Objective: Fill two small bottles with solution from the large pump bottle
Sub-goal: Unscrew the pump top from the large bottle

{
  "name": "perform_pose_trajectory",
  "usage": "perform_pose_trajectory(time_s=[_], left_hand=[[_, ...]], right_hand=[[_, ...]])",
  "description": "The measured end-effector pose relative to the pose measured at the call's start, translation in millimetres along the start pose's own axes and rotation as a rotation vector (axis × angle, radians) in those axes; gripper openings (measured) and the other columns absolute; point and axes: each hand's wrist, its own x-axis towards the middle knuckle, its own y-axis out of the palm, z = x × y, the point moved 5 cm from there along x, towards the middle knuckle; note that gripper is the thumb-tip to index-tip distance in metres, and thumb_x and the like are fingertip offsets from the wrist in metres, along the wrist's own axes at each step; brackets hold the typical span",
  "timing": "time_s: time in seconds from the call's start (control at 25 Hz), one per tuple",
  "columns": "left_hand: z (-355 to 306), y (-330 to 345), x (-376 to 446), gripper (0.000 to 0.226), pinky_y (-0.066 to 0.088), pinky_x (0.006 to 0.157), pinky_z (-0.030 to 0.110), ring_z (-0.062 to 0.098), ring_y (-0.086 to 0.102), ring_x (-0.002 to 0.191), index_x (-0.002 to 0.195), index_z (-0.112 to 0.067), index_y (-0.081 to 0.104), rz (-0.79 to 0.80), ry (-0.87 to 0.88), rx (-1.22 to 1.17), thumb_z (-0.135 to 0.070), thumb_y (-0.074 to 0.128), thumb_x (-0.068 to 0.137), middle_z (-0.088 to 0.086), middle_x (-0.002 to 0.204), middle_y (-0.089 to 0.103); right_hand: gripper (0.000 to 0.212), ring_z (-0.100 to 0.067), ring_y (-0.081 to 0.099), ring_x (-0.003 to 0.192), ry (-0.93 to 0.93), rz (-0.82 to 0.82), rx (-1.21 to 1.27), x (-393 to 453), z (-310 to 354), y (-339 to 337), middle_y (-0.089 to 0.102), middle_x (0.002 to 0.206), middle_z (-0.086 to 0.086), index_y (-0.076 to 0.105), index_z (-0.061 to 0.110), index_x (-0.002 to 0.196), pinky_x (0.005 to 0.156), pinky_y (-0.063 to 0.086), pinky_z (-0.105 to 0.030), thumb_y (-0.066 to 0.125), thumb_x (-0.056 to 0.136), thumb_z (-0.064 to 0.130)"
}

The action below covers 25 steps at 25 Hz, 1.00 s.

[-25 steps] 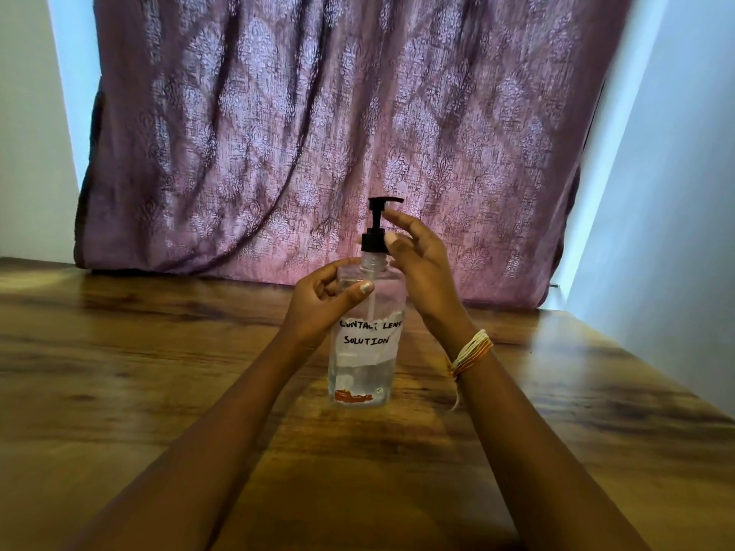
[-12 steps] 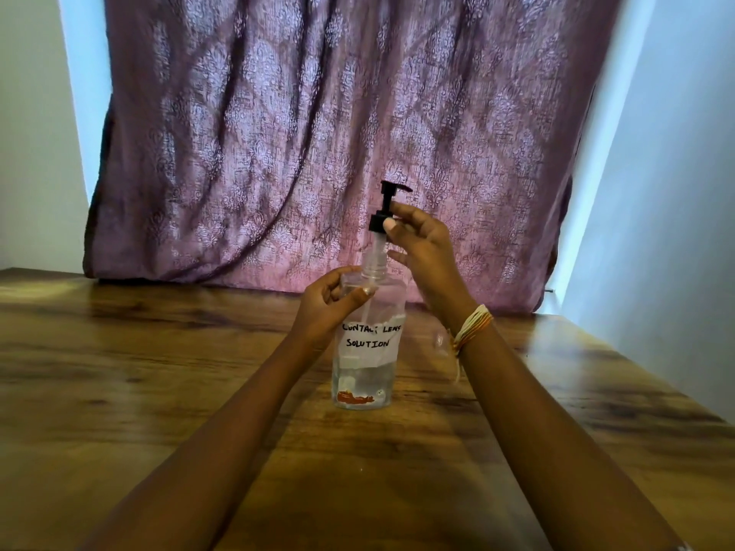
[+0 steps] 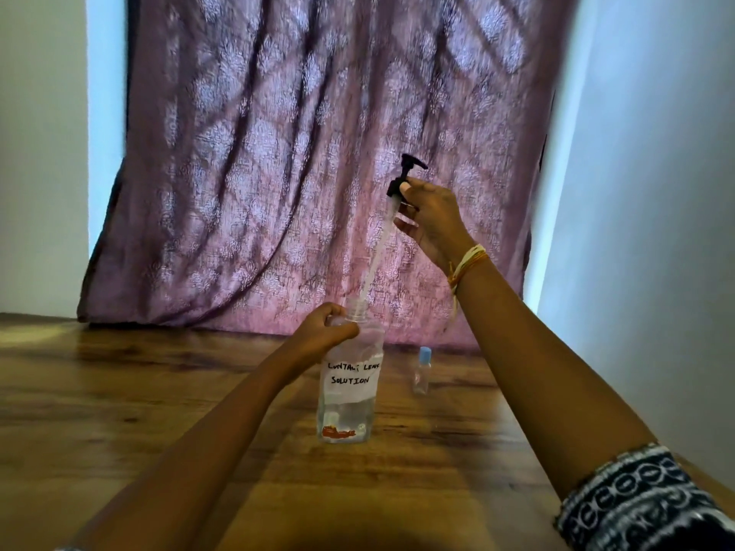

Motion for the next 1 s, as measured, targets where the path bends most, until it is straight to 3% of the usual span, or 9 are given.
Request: perform_pose_trajectory(time_s=[0.08,0.24,0.36,0.44,0.52,0.6,0.68,0.8,1.0], left_hand=[[-0.2,0.6,-1.1,0.022,0.056,0.067,0.033,0.022,0.063,0.080,0.109,-0.013,0.049,0.019,-0.037,-0.001,-0.019,0.059,0.091,0.007,0.098,0.062],[6.9,-1.2,-5.4,0.025,0.055,0.084,0.048,0.027,0.065,0.090,0.113,-0.016,0.049,0.036,-0.056,-0.004,-0.023,0.059,0.092,0.012,0.110,0.062],[14.4,1.7,-18.0,0.044,0.059,0.077,0.042,0.023,0.066,0.095,0.123,-0.020,0.046,0.060,-0.052,-0.117,-0.033,0.065,0.086,0.010,0.119,0.062],[26.8,5.9,-29.7,0.068,0.060,0.069,0.032,0.017,0.065,0.096,0.128,-0.025,0.041,0.113,-0.039,-0.120,-0.046,0.073,0.073,0.000,0.115,0.062],[44.6,10.9,-40.4,0.076,0.059,0.064,0.023,0.013,0.065,0.094,0.126,-0.029,0.039,0.149,-0.063,-0.099,-0.040,0.082,0.065,-0.008,0.107,0.062],[65.2,14.7,-45.4,0.080,0.060,0.071,0.029,0.020,0.066,0.102,0.122,-0.031,0.044,0.185,-0.123,-0.119,-0.026,0.087,0.054,-0.004,0.109,0.066],[78.6,16.7,-49.9,0.082,0.058,0.074,0.026,0.015,0.065,0.102,0.115,-0.037,0.046,0.210,-0.152,-0.073,-0.018,0.088,0.048,-0.006,0.110,0.066],[88.9,14.3,-50.0,0.079,0.056,0.075,0.022,0.009,0.064,0.098,0.119,-0.031,0.046,0.181,-0.155,0.041,-0.006,0.088,0.058,-0.007,0.111,0.065],[95.4,23.1,-39.5,0.079,0.057,0.085,0.036,0.020,0.064,0.105,0.127,-0.023,0.049,0.131,-0.149,0.089,-0.006,0.087,0.060,-0.002,0.116,0.066]], right_hand=[[0.014,-0.018,0.058,0.074,-0.047,-0.113,0.016,6.6,13.1,-7.6,0.065,0.088,-0.008,0.064,0.012,0.093,0.061,0.046,-0.030,0.052,0.097,0.007],[0.014,-0.018,0.053,0.064,-0.070,-0.365,0.162,3.7,22.3,-32.9,0.058,0.073,-0.007,0.063,0.004,0.089,0.060,0.045,-0.033,0.051,0.097,0.004],[0.017,-0.017,0.057,0.067,0.107,-0.302,0.257,-15.3,-8.5,-49.8,0.061,0.078,-0.007,0.061,0.017,0.092,0.063,0.048,-0.033,0.050,0.097,0.004],[0.017,-0.014,0.058,0.061,0.250,-0.241,0.283,-32.7,-43.5,-63.8,0.061,0.078,-0.006,0.060,0.021,0.100,0.055,0.049,-0.029,0.051,0.096,0.007],[0.018,-0.011,0.054,0.049,0.375,-0.222,0.276,-51.7,-84.1,-81.1,0.059,0.074,-0.005,0.059,0.023,0.105,0.046,0.046,-0.020,0.051,0.096,0.009],[0.015,-0.012,0.047,0.050,0.492,-0.228,0.238,-72.6,-123.3,-97.6,0.061,0.068,-0.005,0.061,0.022,0.097,0.043,0.043,-0.017,0.052,0.096,0.010],[0.008,-0.013,0.042,0.052,0.619,-0.255,0.166,-95.3,-156.7,-115.6,0.060,0.064,-0.006,0.060,0.015,0.089,0.042,0.042,-0.017,0.055,0.095,0.012],[0.014,-0.013,0.043,0.052,0.755,-0.318,0.105,-118.3,-184.9,-145.3,0.056,0.064,-0.005,0.056,0.008,0.081,0.037,0.040,-0.016,0.056,0.095,0.013],[0.012,-0.014,0.047,0.059,0.895,-0.381,-0.141,-127.9,-203.9,-196.9,0.055,0.068,-0.007,0.055,0.008,0.097,0.054,0.042,-0.023,0.062,0.092,0.016]])
